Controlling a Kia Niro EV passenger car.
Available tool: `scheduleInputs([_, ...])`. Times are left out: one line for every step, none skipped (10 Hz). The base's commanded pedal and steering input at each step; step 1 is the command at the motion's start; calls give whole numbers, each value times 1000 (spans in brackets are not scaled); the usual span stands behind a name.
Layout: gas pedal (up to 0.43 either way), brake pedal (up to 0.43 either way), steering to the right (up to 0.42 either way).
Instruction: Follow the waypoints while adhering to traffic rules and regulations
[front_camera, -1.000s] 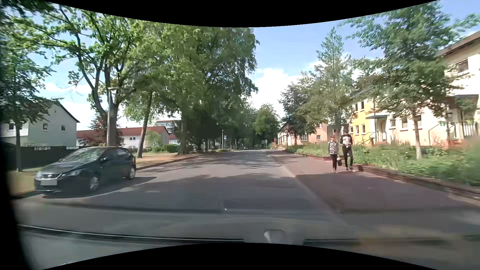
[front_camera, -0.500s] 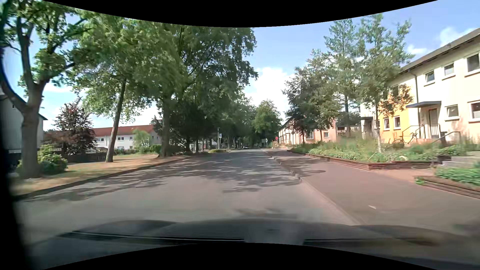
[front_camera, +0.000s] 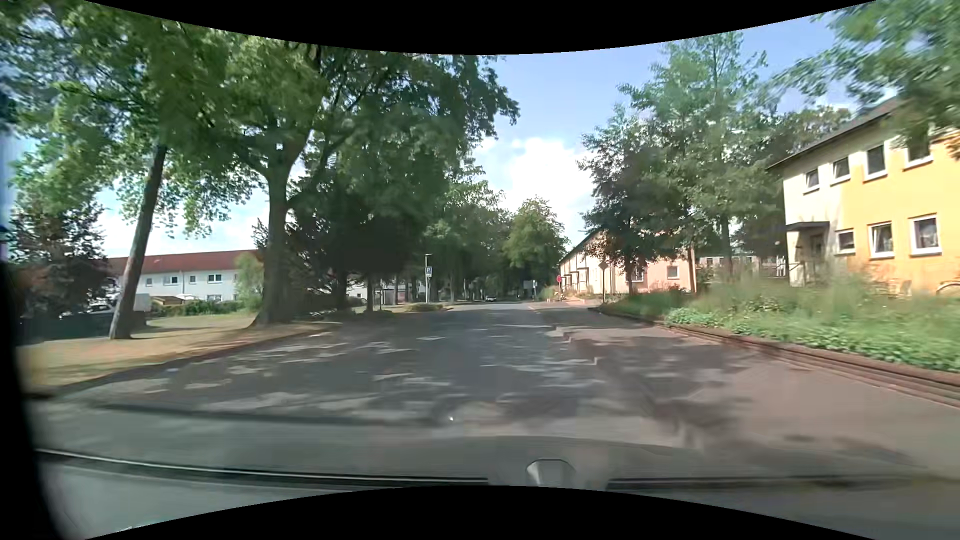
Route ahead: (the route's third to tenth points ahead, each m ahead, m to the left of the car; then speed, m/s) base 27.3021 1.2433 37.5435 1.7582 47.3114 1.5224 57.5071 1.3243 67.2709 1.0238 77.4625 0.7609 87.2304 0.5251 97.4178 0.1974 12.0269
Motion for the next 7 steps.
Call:
scheduleInputs([138, 6, 3])
scheduleInputs([138, 6, 3])
scheduleInputs([138, 6, 3])
scheduleInputs([138, 6, 3])
scheduleInputs([130, 6, 3])
scheduleInputs([118, 6, 2])
scheduleInputs([118, 6, 2])
